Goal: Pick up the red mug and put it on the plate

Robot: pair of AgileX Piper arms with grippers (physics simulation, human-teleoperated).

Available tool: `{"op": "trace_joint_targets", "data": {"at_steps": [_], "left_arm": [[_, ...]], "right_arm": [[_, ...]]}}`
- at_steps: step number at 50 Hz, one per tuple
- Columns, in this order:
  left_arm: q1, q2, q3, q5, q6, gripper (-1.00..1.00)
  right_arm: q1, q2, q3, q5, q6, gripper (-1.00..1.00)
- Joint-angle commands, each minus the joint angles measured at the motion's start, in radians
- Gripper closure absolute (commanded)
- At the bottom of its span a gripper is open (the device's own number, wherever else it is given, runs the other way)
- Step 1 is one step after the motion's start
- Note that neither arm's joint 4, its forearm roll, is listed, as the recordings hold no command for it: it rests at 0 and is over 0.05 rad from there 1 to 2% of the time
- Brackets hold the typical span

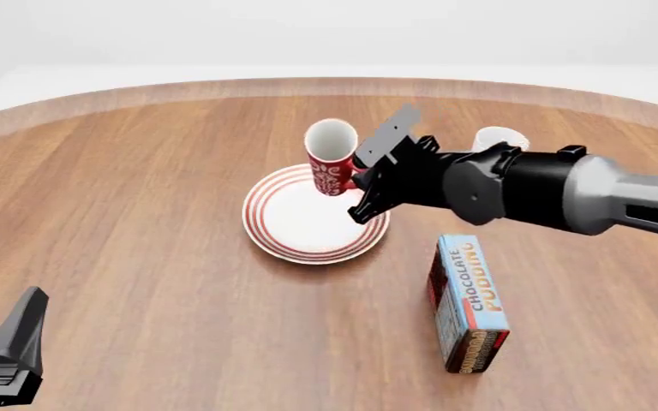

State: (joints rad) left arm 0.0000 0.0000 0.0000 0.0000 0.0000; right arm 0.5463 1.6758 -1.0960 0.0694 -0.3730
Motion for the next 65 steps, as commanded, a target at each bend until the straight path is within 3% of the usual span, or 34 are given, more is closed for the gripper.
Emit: {"op": "trace_joint_targets", "data": {"at_steps": [1,29,65], "left_arm": [[0.000,0.000,0.000,0.000,0.000,-1.00],[0.000,0.000,0.000,0.000,0.000,-1.00],[0.000,0.000,0.000,0.000,0.000,-1.00]], "right_arm": [[0.017,0.081,-0.056,-0.028,0.003,1.00],[0.003,0.215,-0.139,-0.068,0.011,1.00],[-0.007,0.324,-0.166,-0.112,0.036,1.00]]}}
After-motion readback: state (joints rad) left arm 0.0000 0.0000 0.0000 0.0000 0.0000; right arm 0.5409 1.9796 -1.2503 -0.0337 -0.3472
